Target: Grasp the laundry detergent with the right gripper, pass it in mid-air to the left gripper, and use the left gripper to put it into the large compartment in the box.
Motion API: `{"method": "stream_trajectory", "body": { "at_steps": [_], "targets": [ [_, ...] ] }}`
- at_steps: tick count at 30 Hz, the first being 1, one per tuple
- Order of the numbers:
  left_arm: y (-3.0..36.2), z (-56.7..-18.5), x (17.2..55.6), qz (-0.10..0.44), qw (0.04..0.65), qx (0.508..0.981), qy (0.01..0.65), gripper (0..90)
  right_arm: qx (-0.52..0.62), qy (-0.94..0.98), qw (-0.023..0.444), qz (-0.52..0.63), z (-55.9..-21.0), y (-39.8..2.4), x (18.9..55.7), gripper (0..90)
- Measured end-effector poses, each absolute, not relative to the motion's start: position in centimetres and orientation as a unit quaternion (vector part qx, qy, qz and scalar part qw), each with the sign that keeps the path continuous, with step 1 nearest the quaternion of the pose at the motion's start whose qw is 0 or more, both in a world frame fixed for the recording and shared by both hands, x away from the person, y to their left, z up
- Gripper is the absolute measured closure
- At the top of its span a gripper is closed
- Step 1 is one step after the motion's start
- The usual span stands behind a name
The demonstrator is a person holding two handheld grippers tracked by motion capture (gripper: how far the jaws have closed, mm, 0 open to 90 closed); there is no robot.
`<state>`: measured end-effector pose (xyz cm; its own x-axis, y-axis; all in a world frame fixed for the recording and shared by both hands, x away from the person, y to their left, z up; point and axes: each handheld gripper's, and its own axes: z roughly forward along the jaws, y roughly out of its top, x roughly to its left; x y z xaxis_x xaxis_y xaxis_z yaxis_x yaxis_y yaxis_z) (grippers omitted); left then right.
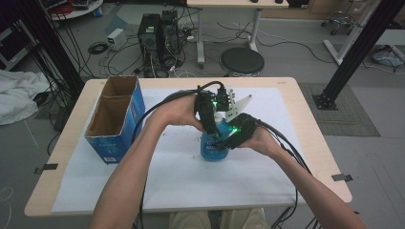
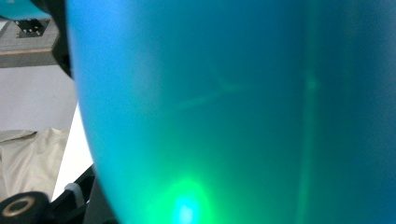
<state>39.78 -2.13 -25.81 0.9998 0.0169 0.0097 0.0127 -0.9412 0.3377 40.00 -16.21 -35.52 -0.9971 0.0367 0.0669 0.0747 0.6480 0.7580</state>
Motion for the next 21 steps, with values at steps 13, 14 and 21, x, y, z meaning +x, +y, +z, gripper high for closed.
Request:
{"method": "stream_trajectory", "body": {
  "at_steps": [13, 14, 21],
  "targets": [
    [-1.9, -25.6, 39.5, 0.006, 0.170, 0.985, 0.009, 38.4, -0.029, -0.910, 0.013, -0.414, -35.0, -16.6, 39.9, 35.4],
    [-1.8, -25.6, 39.5, 0.007, 0.170, 0.985, 0.010, 38.4, -0.030, -0.911, 0.011, -0.411, -34.9, -16.7, 39.8, 34.6],
    [-0.5, -25.0, 39.3, 0.009, 0.169, 0.985, 0.023, 38.4, -0.031, -0.917, 0.002, -0.398, -34.5, -17.3, 39.6, 33.0]
  ]
}}
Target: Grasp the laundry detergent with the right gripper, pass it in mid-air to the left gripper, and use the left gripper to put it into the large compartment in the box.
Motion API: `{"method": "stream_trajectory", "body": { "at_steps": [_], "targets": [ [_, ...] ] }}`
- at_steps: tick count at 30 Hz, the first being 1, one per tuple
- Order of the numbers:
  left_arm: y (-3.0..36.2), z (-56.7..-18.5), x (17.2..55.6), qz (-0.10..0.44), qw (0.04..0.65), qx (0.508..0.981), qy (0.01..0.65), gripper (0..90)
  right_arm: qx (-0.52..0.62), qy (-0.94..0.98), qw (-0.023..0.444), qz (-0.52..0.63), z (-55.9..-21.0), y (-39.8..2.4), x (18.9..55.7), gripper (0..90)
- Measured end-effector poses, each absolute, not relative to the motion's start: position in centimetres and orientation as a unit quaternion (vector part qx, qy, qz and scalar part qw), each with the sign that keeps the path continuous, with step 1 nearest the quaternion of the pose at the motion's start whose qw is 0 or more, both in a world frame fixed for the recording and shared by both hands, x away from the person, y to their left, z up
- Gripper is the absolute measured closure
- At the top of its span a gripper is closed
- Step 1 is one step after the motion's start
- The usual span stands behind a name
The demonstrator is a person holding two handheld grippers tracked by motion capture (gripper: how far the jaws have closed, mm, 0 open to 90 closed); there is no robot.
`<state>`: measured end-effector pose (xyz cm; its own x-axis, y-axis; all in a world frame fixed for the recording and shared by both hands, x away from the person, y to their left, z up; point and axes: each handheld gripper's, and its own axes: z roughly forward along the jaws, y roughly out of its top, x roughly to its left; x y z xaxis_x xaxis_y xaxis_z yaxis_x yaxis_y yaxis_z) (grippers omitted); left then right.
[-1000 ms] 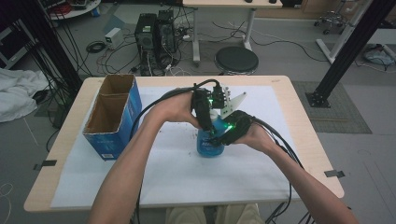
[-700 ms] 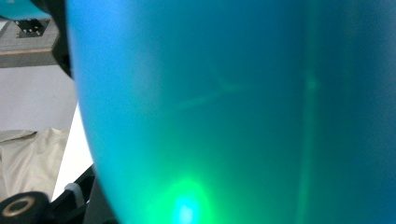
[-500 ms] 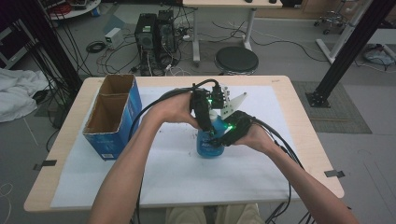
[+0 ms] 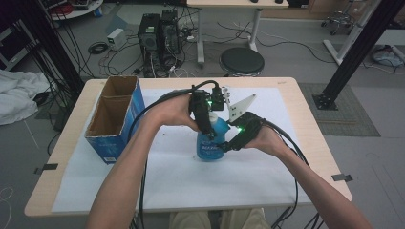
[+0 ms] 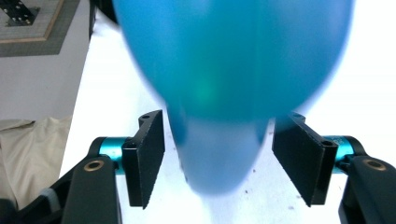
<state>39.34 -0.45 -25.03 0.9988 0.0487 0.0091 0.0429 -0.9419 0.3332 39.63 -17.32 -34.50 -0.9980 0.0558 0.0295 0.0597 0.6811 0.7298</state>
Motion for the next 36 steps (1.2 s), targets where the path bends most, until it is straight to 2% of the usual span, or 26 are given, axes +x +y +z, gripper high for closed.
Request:
{"method": "stream_trajectory", "body": {
  "at_steps": [8, 20, 28, 35, 36],
  "targets": [
    [1.4, -23.0, 39.2, 0.017, 0.157, 0.986, 0.055, 38.3, -0.052, -0.925, -0.012, -0.377, -33.9, -19.1, 39.6, 31.9],
    [5.8, -17.4, 39.5, 0.038, 0.146, 0.983, 0.107, 38.3, -0.084, -0.939, -0.037, -0.331, -33.5, -22.0, 39.7, 27.4],
    [9.4, -14.1, 40.1, 0.040, 0.140, 0.973, 0.176, 38.3, -0.109, -0.943, -0.044, -0.311, -33.2, -24.1, 39.6, 23.9],
    [12.5, -11.5, 40.7, 0.059, 0.135, 0.963, 0.227, 38.3, -0.123, -0.952, -0.074, -0.271, -33.3, -25.4, 39.4, 21.5],
    [13.3, -11.1, 40.8, 0.062, 0.139, 0.959, 0.238, 38.3, -0.127, -0.953, -0.078, -0.265, -33.3, -25.5, 39.4, 17.8]
  ]
}}
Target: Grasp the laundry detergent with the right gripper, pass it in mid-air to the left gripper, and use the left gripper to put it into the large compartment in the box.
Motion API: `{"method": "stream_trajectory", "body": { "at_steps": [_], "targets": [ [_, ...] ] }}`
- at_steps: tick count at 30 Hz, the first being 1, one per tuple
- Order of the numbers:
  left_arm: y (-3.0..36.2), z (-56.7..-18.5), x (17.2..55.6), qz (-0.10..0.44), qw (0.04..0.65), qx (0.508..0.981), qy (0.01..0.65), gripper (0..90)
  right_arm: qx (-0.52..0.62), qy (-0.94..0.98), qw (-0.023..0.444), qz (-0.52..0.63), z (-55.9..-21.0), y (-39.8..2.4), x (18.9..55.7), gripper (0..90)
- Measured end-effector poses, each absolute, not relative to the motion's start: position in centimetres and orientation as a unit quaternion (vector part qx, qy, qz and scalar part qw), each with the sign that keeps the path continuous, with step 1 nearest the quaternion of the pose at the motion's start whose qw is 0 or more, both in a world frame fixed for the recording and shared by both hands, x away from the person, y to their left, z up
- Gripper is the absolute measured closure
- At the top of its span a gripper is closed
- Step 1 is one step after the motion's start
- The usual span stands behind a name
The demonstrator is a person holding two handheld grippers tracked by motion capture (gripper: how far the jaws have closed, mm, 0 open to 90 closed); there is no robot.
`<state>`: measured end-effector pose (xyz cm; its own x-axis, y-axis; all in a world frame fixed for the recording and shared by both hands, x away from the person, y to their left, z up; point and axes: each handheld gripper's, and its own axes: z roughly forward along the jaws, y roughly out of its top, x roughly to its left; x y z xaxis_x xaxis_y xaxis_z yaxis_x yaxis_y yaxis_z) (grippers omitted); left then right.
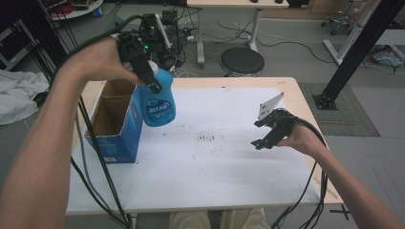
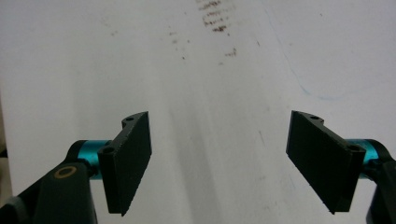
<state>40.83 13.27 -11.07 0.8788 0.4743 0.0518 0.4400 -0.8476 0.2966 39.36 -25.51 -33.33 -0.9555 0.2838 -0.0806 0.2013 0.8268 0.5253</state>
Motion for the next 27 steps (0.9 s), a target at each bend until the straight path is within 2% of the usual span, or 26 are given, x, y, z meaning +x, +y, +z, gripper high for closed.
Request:
{"method": "stream_trajectory", "body": {
  "at_steps": [1, 15, 27],
  "targets": [
    [13.7, -10.8, 40.9, 0.063, 0.143, 0.957, 0.245, 38.3, 0.133, 0.954, 0.086, 0.256, -33.5, -25.6, 39.3, 11.9],
    [20.4, -9.4, 41.7, 0.080, 0.128, 0.901, 0.407, 38.4, 0.154, 0.956, 0.098, 0.232, -34.3, -27.2, 39.2, 11.9],
    [23.1, -9.7, 41.4, 0.113, 0.102, 0.883, 0.444, 38.6, 0.158, 0.955, 0.103, 0.231, -34.5, -27.6, 39.1, 11.9]
  ]
}}
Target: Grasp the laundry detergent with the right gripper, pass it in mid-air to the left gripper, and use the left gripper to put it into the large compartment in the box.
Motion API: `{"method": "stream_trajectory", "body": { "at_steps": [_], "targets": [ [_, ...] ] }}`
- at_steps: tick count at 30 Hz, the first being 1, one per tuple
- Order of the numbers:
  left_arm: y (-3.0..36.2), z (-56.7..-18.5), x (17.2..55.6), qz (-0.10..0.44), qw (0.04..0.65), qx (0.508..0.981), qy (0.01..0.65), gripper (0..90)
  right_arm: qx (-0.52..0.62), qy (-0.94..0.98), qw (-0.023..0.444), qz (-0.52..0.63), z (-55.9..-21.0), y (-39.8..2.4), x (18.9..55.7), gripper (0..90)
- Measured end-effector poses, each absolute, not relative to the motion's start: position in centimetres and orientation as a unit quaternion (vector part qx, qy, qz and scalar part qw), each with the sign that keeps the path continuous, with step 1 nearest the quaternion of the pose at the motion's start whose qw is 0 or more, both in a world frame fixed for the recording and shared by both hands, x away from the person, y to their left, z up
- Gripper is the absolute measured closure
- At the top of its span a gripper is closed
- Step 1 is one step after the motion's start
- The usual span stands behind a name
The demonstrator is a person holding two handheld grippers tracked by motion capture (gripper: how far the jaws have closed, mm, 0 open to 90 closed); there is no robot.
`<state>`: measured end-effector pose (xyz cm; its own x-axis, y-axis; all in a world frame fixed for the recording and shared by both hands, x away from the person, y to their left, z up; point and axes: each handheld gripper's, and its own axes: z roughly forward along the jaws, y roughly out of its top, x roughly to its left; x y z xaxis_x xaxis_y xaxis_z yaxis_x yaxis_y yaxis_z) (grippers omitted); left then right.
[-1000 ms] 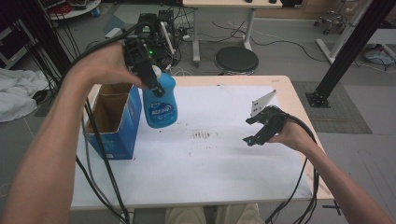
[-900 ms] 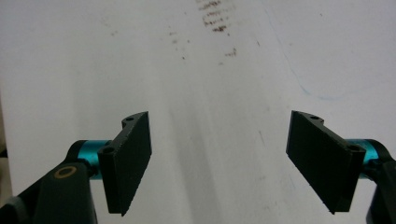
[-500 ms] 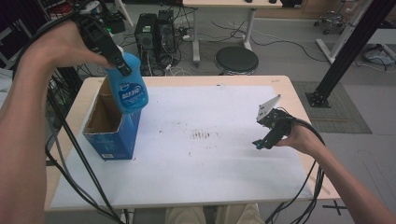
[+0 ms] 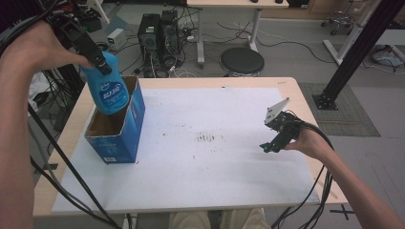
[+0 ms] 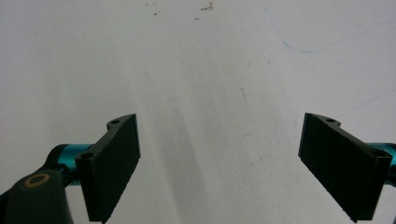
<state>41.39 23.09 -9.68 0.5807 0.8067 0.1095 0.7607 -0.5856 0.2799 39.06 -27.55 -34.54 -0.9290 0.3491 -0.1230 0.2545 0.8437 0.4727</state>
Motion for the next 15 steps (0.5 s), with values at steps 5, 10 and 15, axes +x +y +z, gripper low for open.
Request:
{"method": "stream_trajectory", "body": {
  "at_steps": [5, 10, 15],
  "targets": [
    [24.0, -10.8, 41.6, 0.107, 0.090, 0.881, 0.452, 38.5, 0.161, 0.954, 0.105, 0.230, -34.7, -27.8, 39.0, 11.9],
    [24.7, -12.7, 41.7, 0.101, 0.082, 0.878, 0.460, 38.5, 0.167, 0.954, 0.102, 0.228, -35.0, -27.9, 38.7, 11.9],
    [25.1, -14.5, 41.8, 0.091, 0.083, 0.876, 0.467, 38.5, 0.164, 0.954, 0.100, 0.229, -35.3, -27.9, 38.6, 11.9]
  ]
}}
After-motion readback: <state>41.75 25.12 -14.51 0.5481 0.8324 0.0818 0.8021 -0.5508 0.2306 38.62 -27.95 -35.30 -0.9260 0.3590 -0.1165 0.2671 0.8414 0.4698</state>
